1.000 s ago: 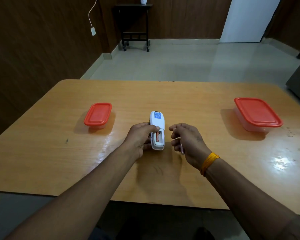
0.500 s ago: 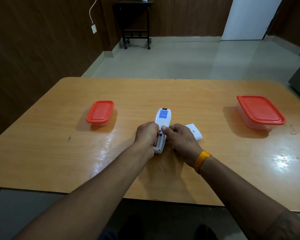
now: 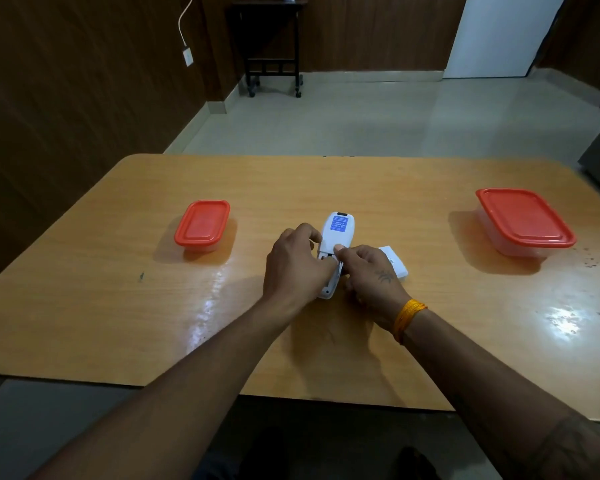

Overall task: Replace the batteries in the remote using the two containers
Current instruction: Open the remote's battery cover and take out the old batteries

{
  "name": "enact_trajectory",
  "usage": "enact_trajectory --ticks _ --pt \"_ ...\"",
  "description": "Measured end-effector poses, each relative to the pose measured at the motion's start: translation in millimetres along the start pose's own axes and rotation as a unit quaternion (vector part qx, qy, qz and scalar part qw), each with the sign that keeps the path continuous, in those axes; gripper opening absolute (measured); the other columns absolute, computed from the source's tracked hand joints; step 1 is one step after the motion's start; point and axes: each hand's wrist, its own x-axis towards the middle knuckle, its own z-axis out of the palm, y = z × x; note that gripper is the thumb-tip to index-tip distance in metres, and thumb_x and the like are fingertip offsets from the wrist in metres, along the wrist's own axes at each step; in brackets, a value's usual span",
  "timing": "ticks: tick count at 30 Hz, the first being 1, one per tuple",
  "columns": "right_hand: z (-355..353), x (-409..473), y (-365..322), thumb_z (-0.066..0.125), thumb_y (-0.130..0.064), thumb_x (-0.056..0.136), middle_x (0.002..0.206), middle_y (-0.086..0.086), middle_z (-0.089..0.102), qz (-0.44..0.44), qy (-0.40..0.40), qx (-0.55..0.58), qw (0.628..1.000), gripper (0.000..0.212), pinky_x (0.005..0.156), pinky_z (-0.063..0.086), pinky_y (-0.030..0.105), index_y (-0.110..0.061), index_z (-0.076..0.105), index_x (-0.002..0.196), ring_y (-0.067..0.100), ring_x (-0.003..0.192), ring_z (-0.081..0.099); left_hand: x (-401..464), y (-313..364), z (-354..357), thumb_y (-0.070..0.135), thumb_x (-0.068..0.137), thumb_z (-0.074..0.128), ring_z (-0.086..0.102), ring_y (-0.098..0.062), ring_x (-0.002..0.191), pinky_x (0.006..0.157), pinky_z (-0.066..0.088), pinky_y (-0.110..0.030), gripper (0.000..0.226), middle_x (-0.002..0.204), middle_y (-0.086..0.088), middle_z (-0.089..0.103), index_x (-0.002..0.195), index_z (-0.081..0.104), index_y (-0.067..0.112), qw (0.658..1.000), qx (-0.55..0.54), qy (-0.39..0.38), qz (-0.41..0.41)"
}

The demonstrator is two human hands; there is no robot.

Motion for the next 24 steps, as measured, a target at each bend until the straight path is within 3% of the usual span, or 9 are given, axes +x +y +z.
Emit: enact_trajectory --ticks 4,7,11,15,17,20,24 --pt "-3 2 6 0.060 -0.042 0.104 0.057 0.004 0.050 -0.005 0.004 0.000 1.000 0.039 0.054 0.037 0.031 -0.008 0.062 0.084 0.012 0.045 0.044 -2 -5 -1 0.025 0.080 0.076 0.069 -0.022 0.085 0.067 0.054 -0.032 0.014 0.089 0.001 0.074 0.092 0.072 0.019 0.998 0.036 -0.002 0.047" --pt "-2 4 10 0.063 -0.045 0.101 0.062 0.008 0.050 -0.011 0.008 -0.022 1.000 0.042 0.059 0.038 0.034 -0.009 0.059 0.080 0.019 0.053 0.046 -1 -6 -5 0.025 0.079 0.076 0.069 -0.023 0.086 0.071 0.057 -0.036 0.012 0.088 0.001 0.074 0.089 0.072 0.020 0.997 0.061 -0.030 0.046" --pt "2 7 12 0.065 -0.050 0.097 0.064 0.009 0.060 -0.005 0.020 -0.043 0.999 0.057 0.062 0.045 0.038 0.005 0.063 0.084 0.022 0.060 0.055 -3 -4 -6 0.023 0.075 0.074 0.067 -0.022 0.079 0.063 0.051 -0.034 0.015 0.082 0.004 0.069 0.083 0.062 0.024 0.996 0.058 -0.057 0.044" --pt "-1 8 13 0.067 -0.051 0.096 0.063 0.003 0.062 -0.012 0.035 -0.064 0.997 0.045 0.061 0.046 0.036 -0.011 0.062 0.076 0.019 0.060 0.056 -1 -3 -10 0.024 0.074 0.074 0.072 -0.018 0.073 0.064 0.059 -0.035 0.012 0.076 0.005 0.072 0.080 0.064 0.023 0.999 -0.023 -0.039 -0.013" --pt "-2 8 13 0.068 -0.052 0.094 0.066 0.006 0.065 -0.018 0.040 -0.080 0.996 0.051 0.065 0.051 0.042 -0.005 0.063 0.076 0.019 0.063 0.058 4 -5 -16 0.022 0.076 0.069 0.075 -0.020 0.065 0.066 0.065 -0.040 0.004 0.070 0.002 0.075 0.078 0.067 0.021 0.996 -0.069 -0.024 -0.052" --pt "1 8 12 0.070 -0.051 0.095 0.075 0.011 0.073 -0.020 0.047 -0.114 0.992 0.054 0.075 0.058 0.046 0.002 0.069 0.088 0.021 0.069 0.063 9 -12 -19 0.009 0.079 0.064 0.074 -0.024 0.057 0.068 0.067 -0.050 0.010 0.064 -0.009 0.075 0.078 0.073 0.012 0.985 -0.102 -0.083 -0.113" --pt "2 7 12 0.073 -0.051 0.093 0.077 0.005 0.075 -0.032 0.050 -0.145 0.988 0.046 0.077 0.057 0.045 -0.006 0.072 0.084 0.021 0.073 0.067 9 -23 -17 0.002 0.078 0.072 0.069 -0.029 0.063 0.077 0.064 -0.058 0.008 0.067 -0.015 0.076 0.078 0.077 0.008 0.962 -0.145 -0.154 -0.175"
